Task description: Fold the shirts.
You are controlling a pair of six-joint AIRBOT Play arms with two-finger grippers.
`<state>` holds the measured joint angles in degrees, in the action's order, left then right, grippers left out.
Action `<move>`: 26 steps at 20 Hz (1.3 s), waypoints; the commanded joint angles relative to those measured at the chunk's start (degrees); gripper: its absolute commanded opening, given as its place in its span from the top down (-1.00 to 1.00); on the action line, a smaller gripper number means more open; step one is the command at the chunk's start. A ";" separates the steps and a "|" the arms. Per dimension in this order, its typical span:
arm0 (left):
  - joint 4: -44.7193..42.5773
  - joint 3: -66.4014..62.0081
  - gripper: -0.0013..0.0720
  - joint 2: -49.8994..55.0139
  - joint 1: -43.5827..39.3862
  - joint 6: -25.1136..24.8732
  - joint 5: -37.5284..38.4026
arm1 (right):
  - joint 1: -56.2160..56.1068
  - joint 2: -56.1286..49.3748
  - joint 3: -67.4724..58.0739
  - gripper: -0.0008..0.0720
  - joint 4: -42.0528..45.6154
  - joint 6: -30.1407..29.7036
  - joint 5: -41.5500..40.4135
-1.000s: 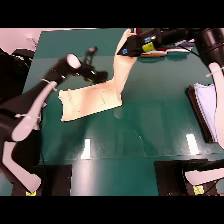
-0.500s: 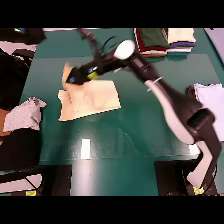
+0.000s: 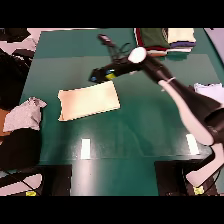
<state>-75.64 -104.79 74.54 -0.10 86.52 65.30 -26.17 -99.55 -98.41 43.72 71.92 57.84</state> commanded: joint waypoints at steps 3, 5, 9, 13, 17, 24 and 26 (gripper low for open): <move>4.39 0.02 0.90 0.22 0.07 -1.79 0.20 | 13.92 2.34 15.19 -0.68 3.06 2.73 5.51; 5.40 0.11 0.90 0.33 0.07 -2.84 0.02 | 15.37 -0.46 16.87 -0.67 0.09 2.71 5.62; 5.40 0.11 0.90 0.35 0.07 -2.99 -0.13 | 12.72 -7.74 14.47 -0.66 -7.74 2.60 4.74; 5.44 0.11 0.90 0.33 0.09 -2.99 -0.04 | 6.69 -15.58 5.55 -0.63 -11.04 2.64 5.27; 6.97 0.11 0.90 0.33 -0.15 -3.39 0.33 | 1.95 -21.35 -4.04 0.74 -12.07 1.90 4.76; 6.16 0.11 0.90 0.33 -11.82 -5.51 -0.28 | 10.25 -12.72 -7.78 0.93 -2.34 2.10 5.42; 6.14 0.11 0.90 0.33 -14.38 -6.03 -0.24 | 16.06 -6.08 -3.45 0.93 3.15 3.26 5.25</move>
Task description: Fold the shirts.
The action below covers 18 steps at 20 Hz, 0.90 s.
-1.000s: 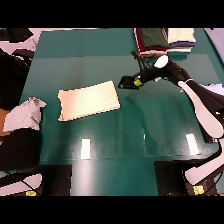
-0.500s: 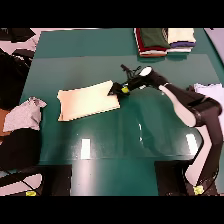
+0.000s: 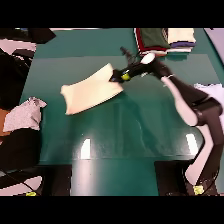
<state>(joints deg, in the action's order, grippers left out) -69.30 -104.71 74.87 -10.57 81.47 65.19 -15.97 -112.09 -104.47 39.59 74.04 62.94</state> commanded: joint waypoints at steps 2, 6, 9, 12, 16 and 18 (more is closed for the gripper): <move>-0.22 0.02 0.90 0.00 -5.49 -0.98 -0.20 | 13.07 13.53 8.02 0.93 12.61 2.29 0.26; -0.02 0.02 0.90 0.00 -6.12 -0.87 -0.22 | 30.23 24.44 15.96 0.93 15.10 2.60 0.13; 0.13 0.02 0.90 0.00 -6.12 -0.07 -0.22 | 44.33 30.75 20.06 0.93 15.98 2.62 -0.70; 0.55 0.02 0.90 0.00 -6.12 1.11 -0.74 | 56.52 34.25 22.45 0.93 15.96 2.62 -1.77; 1.42 0.02 0.90 0.00 -6.12 1.22 -2.84 | 64.08 35.56 22.53 0.93 15.87 2.62 -0.76; 2.01 0.02 0.90 0.00 -6.12 1.44 -3.02 | 64.43 36.37 22.43 0.93 15.26 2.60 -1.31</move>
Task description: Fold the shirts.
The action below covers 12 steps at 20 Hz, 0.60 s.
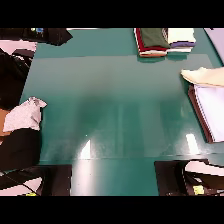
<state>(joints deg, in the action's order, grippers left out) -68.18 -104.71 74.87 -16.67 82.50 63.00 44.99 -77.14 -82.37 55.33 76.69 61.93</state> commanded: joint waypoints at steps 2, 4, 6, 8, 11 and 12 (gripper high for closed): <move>1.20 0.02 0.90 0.00 -0.02 0.44 -0.79 | 2.60 1.77 -2.27 0.93 -1.40 -0.04 0.37; 1.18 0.02 0.90 0.00 -0.02 0.39 -0.76 | 1.44 1.79 -6.75 0.93 -1.75 -0.02 2.38; 1.18 0.02 0.90 0.00 -0.02 0.39 -0.48 | 0.31 1.79 -11.76 0.93 -1.55 0.00 5.03; 1.16 0.02 0.90 0.00 -0.02 -0.13 -0.26 | 0.42 1.84 -15.37 0.93 -1.07 0.52 7.74; 1.07 0.02 0.90 0.00 -0.02 -0.50 0.74 | 2.14 2.93 -17.03 0.94 0.26 1.22 11.69; 0.90 0.02 0.90 0.00 0.00 -0.50 0.92 | 2.27 3.69 -16.98 0.93 3.17 2.01 12.59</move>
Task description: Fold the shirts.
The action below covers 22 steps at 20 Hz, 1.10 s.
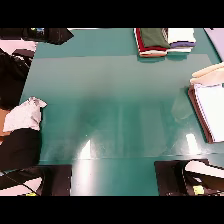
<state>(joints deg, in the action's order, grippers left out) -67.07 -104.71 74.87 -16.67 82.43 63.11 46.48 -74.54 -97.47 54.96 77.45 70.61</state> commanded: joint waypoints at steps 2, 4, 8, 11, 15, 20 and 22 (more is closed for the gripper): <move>-0.20 0.02 0.90 0.00 -0.02 -0.48 0.85 | 0.81 3.26 -0.15 0.94 10.14 2.12 4.52; -0.20 0.02 0.90 0.00 -0.02 -1.57 0.96 | 0.81 6.38 5.07 0.93 15.43 2.16 4.26; -0.20 0.02 0.90 0.00 -0.02 -2.05 1.44 | 2.01 12.85 18.12 0.93 24.81 2.16 5.29; -0.17 0.02 0.90 0.00 0.00 -3.48 2.40 | 6.16 16.96 27.06 0.93 26.29 2.05 6.60; -0.20 0.02 0.90 0.00 -0.02 -3.48 2.75 | 12.00 20.57 36.28 0.32 26.29 -1.03 7.06; -0.17 0.02 0.90 0.00 -0.02 -3.48 2.95 | 15.96 20.85 36.17 -0.59 25.40 -0.96 7.37; -0.15 0.02 0.90 0.00 -0.02 -3.45 2.89 | 13.46 20.85 33.38 -0.59 20.90 -0.96 6.82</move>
<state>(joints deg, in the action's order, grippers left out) -67.24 -104.71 74.87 -16.67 79.00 66.00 60.69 -54.02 -62.46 79.77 76.77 77.62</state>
